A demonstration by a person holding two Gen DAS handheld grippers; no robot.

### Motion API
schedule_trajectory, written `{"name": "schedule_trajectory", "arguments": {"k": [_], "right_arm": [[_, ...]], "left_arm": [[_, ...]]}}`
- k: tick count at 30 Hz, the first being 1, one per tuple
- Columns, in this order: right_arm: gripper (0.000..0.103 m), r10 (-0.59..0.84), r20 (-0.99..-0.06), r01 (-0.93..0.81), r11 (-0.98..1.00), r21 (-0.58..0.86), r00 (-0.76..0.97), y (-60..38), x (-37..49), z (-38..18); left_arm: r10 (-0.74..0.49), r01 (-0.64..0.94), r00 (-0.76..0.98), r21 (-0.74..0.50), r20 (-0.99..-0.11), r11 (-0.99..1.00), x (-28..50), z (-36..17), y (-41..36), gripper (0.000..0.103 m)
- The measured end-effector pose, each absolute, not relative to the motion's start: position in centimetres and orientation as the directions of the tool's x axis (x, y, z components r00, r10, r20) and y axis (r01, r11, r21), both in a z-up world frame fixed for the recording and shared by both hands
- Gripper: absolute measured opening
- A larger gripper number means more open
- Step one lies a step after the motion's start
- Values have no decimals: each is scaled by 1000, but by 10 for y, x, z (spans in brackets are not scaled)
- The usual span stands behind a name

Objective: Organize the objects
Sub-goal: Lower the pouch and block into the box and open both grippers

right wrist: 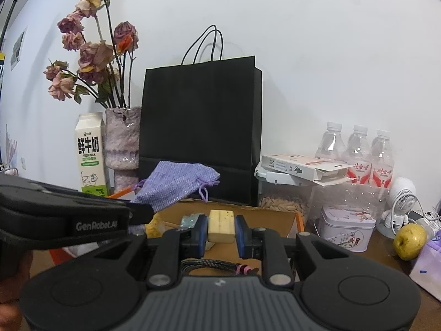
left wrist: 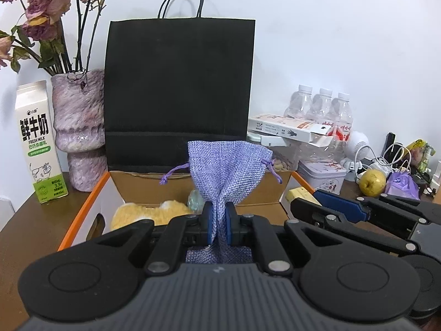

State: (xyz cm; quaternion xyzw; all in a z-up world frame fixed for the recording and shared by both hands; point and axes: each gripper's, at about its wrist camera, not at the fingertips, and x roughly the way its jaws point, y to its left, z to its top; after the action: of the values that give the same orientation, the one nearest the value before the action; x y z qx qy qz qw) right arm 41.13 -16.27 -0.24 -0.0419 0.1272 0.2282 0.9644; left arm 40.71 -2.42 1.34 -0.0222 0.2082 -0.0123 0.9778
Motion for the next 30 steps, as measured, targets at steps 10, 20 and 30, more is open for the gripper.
{"name": "schedule_trajectory", "arguments": {"k": [10, 20, 30], "right_arm": [[20, 423, -297, -451, 892, -31, 856, -155, 433, -10], [77, 384, -322, -415, 909, -30, 865, -159, 439, -16], [99, 366, -331, -391, 920, -8, 870, -160, 440, -19]], "left_arm": [[-37, 22, 909, -42, -414, 999, 431, 8, -17, 11], [21, -36, 921, -29, -389, 999, 430, 8, -6, 80], [58, -81, 943, -57, -329, 995, 424, 14, 9, 103]]}}
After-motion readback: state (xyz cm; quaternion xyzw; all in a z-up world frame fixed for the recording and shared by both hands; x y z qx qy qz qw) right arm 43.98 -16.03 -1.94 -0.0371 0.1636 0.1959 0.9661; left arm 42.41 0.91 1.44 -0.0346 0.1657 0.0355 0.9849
